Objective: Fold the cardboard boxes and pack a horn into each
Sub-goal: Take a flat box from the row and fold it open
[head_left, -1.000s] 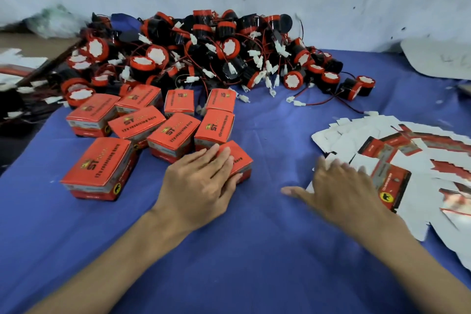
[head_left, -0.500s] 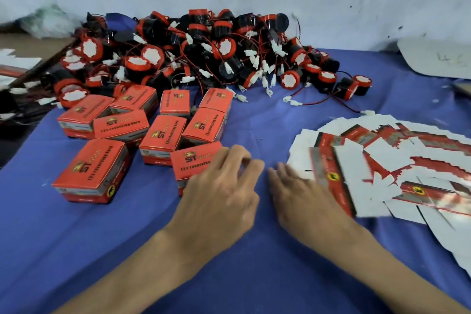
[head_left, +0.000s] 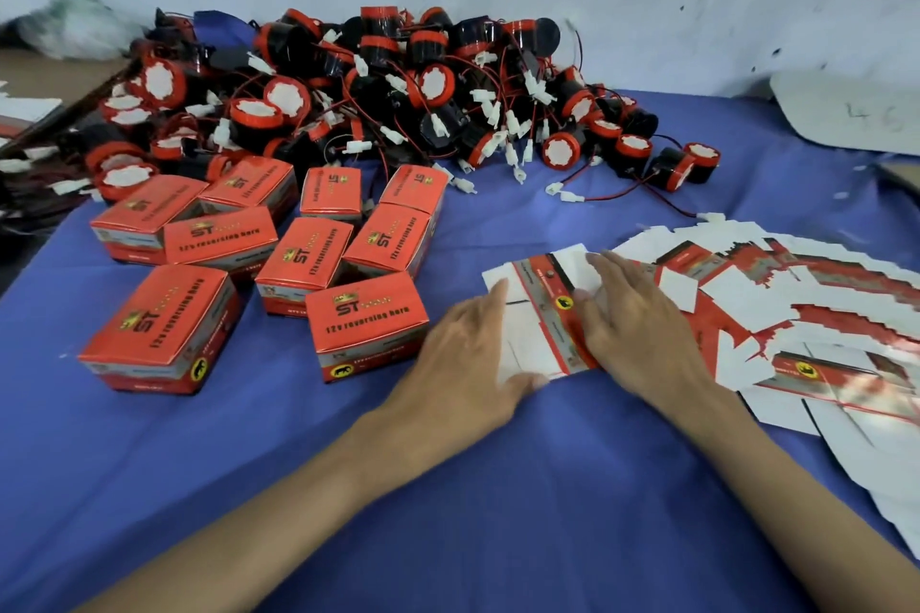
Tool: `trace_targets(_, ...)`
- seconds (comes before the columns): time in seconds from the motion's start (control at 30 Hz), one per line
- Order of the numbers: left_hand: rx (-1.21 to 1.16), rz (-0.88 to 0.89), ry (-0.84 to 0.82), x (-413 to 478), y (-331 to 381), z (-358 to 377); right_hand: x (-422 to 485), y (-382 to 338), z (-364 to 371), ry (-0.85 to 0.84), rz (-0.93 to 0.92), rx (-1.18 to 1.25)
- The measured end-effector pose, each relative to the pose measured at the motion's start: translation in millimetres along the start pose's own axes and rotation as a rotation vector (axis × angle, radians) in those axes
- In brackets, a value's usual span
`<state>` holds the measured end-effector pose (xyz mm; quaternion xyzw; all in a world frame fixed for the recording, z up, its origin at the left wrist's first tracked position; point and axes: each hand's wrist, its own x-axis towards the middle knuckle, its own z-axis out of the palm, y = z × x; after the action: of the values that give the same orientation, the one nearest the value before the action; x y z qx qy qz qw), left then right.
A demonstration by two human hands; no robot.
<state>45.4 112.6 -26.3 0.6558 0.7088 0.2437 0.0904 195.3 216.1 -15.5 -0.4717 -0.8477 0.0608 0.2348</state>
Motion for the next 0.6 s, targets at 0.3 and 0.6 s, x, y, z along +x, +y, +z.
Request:
trace_targets(0.3, 0.11, -0.208, 0.055, 1, -47, -38, 16, 28, -10, -0.251, -0.093, -0.008)
trace_targets(0.6, 0.155, -0.006, 0.25, -10, -16, -40, 4, -13, -5, -0.085, 0.081, 0.59)
